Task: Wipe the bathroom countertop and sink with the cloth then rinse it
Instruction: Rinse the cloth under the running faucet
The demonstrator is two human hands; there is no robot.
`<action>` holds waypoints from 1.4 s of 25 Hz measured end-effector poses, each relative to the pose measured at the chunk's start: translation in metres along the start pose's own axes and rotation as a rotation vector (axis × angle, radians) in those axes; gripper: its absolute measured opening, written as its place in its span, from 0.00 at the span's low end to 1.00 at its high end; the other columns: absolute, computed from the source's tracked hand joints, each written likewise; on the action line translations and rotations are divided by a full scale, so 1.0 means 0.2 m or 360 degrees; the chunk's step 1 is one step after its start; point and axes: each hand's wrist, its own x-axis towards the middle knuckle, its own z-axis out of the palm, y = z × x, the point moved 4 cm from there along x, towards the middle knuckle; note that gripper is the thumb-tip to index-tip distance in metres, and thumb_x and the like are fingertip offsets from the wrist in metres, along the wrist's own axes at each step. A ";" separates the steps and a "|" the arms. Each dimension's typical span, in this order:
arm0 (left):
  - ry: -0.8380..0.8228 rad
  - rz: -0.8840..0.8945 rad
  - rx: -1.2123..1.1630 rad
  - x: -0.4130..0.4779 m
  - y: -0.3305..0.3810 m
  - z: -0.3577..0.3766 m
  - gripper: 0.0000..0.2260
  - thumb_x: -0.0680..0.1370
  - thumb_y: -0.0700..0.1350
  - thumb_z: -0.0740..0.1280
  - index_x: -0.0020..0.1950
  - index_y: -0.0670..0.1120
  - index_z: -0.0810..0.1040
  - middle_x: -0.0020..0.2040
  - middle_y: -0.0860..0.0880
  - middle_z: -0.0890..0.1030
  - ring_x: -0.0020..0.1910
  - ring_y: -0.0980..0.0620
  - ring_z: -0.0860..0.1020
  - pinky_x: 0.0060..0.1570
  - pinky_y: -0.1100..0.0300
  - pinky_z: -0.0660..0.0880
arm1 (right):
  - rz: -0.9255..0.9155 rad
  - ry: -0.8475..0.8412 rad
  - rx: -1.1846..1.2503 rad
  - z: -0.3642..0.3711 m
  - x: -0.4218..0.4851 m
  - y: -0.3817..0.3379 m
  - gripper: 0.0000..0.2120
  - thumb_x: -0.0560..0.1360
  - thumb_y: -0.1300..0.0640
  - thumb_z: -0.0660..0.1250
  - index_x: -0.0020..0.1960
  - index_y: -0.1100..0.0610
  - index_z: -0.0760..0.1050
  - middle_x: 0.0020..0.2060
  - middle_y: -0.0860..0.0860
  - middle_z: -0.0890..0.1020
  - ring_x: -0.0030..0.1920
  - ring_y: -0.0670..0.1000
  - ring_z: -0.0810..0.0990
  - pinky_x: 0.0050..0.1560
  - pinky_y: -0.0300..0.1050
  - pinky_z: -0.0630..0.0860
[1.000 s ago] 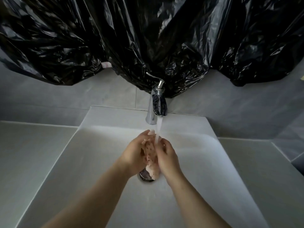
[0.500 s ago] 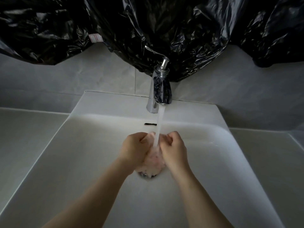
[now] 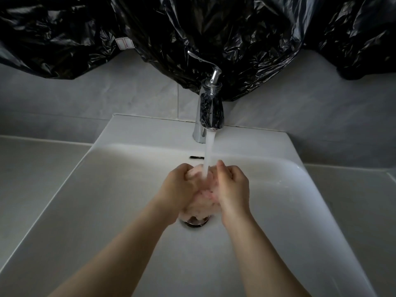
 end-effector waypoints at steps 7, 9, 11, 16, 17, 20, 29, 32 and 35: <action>-0.0238 0.0204 -0.0356 -0.03 0.07 -0.06 0.10 0.77 0.48 0.64 0.47 0.44 0.81 0.39 0.50 0.84 0.41 0.55 0.81 0.41 0.68 0.75 | -0.0037 -0.0760 0.0187 0.07 -0.04 0.00 0.20 0.71 0.54 0.71 0.62 0.46 0.73 0.54 0.48 0.81 0.55 0.48 0.81 0.57 0.48 0.77; -0.0391 0.0194 -0.0513 -0.04 0.08 -0.05 0.08 0.75 0.42 0.65 0.52 0.42 0.79 0.39 0.48 0.83 0.41 0.51 0.81 0.41 0.62 0.77 | -0.0211 -0.0714 0.0072 0.06 -0.05 -0.02 0.11 0.69 0.52 0.68 0.51 0.49 0.80 0.48 0.49 0.84 0.52 0.48 0.82 0.56 0.50 0.78; -0.0402 0.0152 -0.0581 -0.04 0.08 -0.05 0.09 0.74 0.37 0.67 0.54 0.39 0.76 0.40 0.46 0.81 0.38 0.51 0.81 0.36 0.61 0.76 | -0.0289 -0.0546 0.0105 0.03 -0.04 -0.05 0.05 0.72 0.53 0.68 0.43 0.53 0.81 0.41 0.48 0.84 0.45 0.44 0.82 0.48 0.43 0.77; 0.0129 0.0220 -0.0125 -0.01 0.08 -0.13 0.14 0.75 0.48 0.67 0.43 0.35 0.76 0.35 0.46 0.77 0.34 0.53 0.76 0.37 0.62 0.75 | -0.0362 -0.0328 0.0156 -0.02 -0.02 -0.08 0.10 0.79 0.57 0.63 0.42 0.51 0.79 0.37 0.43 0.83 0.40 0.41 0.81 0.44 0.36 0.74; 0.0086 0.0211 -0.0187 -0.01 0.07 -0.12 0.17 0.75 0.50 0.67 0.44 0.34 0.76 0.36 0.44 0.77 0.37 0.51 0.76 0.42 0.58 0.75 | -0.0398 -0.0436 0.0134 0.00 -0.04 -0.09 0.07 0.78 0.57 0.64 0.45 0.50 0.79 0.42 0.43 0.84 0.45 0.40 0.81 0.48 0.36 0.76; -0.0164 0.0161 -0.0407 -0.02 0.07 -0.09 0.12 0.77 0.48 0.64 0.48 0.39 0.79 0.43 0.41 0.81 0.43 0.47 0.79 0.48 0.51 0.76 | -0.0387 -0.0774 -0.0095 0.06 -0.10 -0.08 0.05 0.76 0.54 0.67 0.50 0.45 0.77 0.43 0.43 0.83 0.46 0.42 0.82 0.49 0.38 0.78; -0.0169 0.0216 -0.0047 -0.03 0.10 -0.12 0.19 0.67 0.51 0.74 0.50 0.42 0.73 0.44 0.45 0.78 0.42 0.49 0.79 0.42 0.54 0.77 | -0.0308 -0.0581 0.0042 0.00 -0.06 -0.10 0.13 0.76 0.55 0.67 0.36 0.55 0.67 0.27 0.47 0.70 0.29 0.45 0.68 0.29 0.35 0.66; -0.0050 0.0200 0.0045 -0.02 0.10 -0.12 0.17 0.70 0.48 0.73 0.50 0.41 0.70 0.42 0.46 0.77 0.41 0.49 0.79 0.38 0.58 0.76 | -0.0414 -0.0528 -0.0032 -0.01 -0.06 -0.11 0.10 0.77 0.56 0.66 0.37 0.52 0.71 0.23 0.45 0.70 0.26 0.44 0.67 0.28 0.34 0.65; 0.0224 0.0334 -0.0097 -0.03 0.13 -0.13 0.06 0.76 0.42 0.67 0.46 0.43 0.71 0.37 0.51 0.77 0.33 0.59 0.78 0.30 0.67 0.74 | -0.0213 -0.0915 -0.0351 0.00 -0.09 -0.08 0.06 0.72 0.55 0.72 0.42 0.48 0.75 0.31 0.42 0.79 0.33 0.41 0.77 0.33 0.33 0.71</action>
